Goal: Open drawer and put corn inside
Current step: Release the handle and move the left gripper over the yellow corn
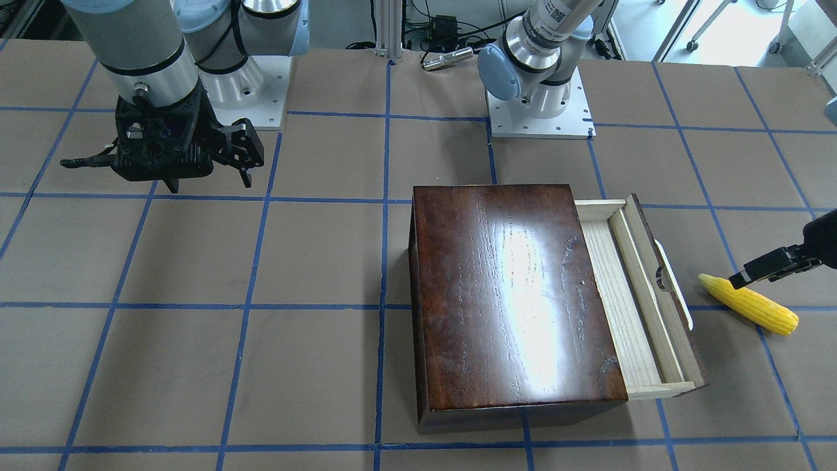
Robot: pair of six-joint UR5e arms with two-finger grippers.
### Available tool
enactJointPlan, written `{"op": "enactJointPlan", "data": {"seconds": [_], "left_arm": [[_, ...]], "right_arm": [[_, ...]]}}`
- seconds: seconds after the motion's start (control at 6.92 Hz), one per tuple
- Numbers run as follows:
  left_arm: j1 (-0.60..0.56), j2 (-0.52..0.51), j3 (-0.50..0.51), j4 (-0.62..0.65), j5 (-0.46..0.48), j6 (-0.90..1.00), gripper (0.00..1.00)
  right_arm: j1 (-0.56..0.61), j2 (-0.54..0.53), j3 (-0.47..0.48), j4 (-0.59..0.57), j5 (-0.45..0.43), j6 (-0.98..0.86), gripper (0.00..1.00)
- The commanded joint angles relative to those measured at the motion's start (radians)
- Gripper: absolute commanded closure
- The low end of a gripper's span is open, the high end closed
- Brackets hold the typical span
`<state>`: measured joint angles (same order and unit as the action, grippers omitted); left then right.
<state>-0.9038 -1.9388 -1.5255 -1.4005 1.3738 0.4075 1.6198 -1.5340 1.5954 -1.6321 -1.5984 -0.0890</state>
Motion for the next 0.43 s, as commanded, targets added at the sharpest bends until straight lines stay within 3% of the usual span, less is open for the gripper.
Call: {"op": "enactJointPlan", "data": {"seconds": [0.0,0.29], "left_arm": [[0.022,-0.041,-0.001,0.026,0.028,-0.088,0.0],[0.054,-0.084,-0.002,0.115,0.089,-0.115,0.0]], "right_arm": [[0.002,0.0,0.0,0.0,0.0,0.0,0.0],[-0.001,0.0,0.0,0.0,0.0,0.0,0.0]]}}
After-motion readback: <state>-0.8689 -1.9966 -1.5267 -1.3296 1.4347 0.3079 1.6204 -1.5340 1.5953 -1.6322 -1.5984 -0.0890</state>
